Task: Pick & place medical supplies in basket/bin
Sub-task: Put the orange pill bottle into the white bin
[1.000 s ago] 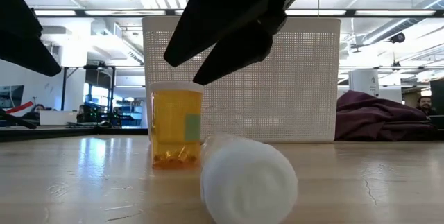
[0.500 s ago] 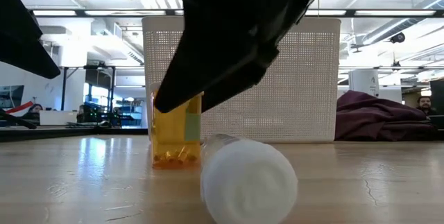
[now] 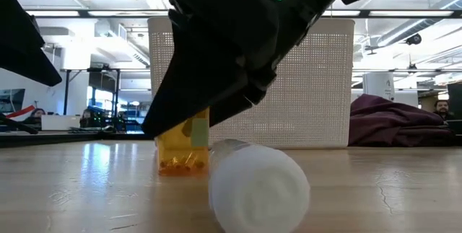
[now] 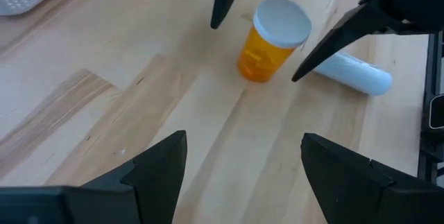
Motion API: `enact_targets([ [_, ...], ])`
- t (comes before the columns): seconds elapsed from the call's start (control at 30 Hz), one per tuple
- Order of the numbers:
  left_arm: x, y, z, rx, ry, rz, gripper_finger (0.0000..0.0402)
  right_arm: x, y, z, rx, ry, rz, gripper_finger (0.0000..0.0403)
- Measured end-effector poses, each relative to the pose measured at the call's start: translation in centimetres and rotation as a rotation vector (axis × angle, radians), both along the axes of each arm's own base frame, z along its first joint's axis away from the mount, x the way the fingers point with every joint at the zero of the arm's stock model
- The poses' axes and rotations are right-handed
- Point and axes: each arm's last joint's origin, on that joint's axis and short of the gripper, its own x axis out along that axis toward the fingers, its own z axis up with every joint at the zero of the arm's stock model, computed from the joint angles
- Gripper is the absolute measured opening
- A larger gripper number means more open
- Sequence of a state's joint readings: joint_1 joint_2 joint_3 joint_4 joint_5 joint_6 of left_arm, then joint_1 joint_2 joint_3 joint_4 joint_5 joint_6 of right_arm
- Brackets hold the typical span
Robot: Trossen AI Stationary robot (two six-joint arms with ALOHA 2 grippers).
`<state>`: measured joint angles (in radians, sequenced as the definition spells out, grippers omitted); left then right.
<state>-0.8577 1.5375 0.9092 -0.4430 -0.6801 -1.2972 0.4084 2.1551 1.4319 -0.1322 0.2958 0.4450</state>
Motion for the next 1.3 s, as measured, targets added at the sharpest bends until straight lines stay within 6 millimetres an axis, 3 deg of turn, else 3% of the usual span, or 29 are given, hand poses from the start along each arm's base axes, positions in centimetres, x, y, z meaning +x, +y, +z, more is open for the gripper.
enact_targets([
  [0.4, -0.2, 0.2, -0.1, 0.026, 0.023, 0.0, 0.0262, -0.3, -0.2, -0.9, 0.012, 0.01, -0.013, 0.0371],
  [0.97, -0.2, 0.1, -0.1, 0.011, 0.042, -0.014, 0.0262, -0.2, -0.4, -0.9, 0.008, 0.005, 0.001, 0.024],
  [1.1, -0.2, 0.1, 0.0, 0.009, 0.04, -0.014, 0.0262, -0.4, -0.4, 0.6, 0.035, -0.014, 0.016, 0.0209],
  [1.3, 0.0, -0.2, 0.6, -0.005, 0.026, -0.016, 0.0262, -1.5, -0.9, 4.7, 0.046, -0.045, 0.015, 0.0186],
])
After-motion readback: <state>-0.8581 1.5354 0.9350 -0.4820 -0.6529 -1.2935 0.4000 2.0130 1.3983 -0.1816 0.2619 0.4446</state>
